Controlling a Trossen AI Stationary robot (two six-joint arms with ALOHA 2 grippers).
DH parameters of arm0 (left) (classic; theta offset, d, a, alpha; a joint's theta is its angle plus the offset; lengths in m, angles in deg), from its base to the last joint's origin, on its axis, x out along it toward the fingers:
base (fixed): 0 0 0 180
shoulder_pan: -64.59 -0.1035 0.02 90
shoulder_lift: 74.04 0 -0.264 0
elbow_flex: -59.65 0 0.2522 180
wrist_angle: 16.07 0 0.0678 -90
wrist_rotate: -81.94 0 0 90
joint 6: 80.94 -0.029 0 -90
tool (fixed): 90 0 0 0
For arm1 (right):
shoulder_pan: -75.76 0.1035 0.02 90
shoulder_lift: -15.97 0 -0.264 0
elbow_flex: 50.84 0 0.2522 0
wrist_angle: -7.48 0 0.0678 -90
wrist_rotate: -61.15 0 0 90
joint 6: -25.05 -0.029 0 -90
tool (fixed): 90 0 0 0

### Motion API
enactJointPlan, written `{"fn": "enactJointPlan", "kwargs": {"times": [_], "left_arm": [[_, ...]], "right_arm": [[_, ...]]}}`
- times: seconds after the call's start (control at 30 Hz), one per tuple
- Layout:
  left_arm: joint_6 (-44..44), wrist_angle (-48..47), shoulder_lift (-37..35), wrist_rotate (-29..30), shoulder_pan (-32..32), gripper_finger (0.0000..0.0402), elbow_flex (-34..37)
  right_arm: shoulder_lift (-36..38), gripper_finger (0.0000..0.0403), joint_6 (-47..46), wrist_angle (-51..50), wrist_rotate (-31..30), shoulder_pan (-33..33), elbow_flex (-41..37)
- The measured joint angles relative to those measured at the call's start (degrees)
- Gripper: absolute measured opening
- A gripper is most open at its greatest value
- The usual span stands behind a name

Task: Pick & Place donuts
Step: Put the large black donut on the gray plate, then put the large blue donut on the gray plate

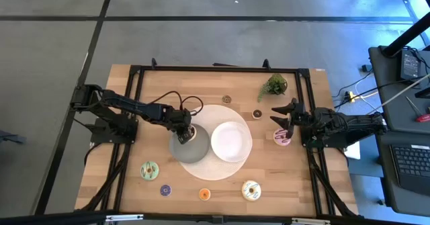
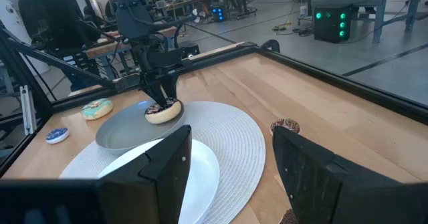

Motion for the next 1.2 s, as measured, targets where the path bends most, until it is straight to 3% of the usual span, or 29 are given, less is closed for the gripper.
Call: {"fn": "enactJointPlan", "kwargs": {"times": [0.37,0.77,0.93,1.1,1.2], "left_arm": [[0.0,-1.03,-2.41,-1.56,-0.19,0.0198,-0.71],[0.36,-18.44,-11.42,0.87,-1.1,0.0207,-8.48],[12.98,-22.38,-16.28,-2.46,4.55,0.0209,-8.96],[23.61,-28.04,-17.53,2.82,15.62,0.0206,-8.94],[28.97,-30.63,-17.3,3.08,22.08,0.0206,-8.94]], "right_arm": [[0.0,0.0211,0.19,0.0,0.0,0.01,-0.02],[0.0,0.0211,0.17,-0.02,0.0,0.01,-0.01],[0.0,0.0211,0.2,-0.02,0.0,0.0,0.0],[0.0,0.0211,1.36,-0.02,0.0,0.01,0.0],[0.0,0.0211,1.53,-0.02,0.0,0.02,-0.02]]}}
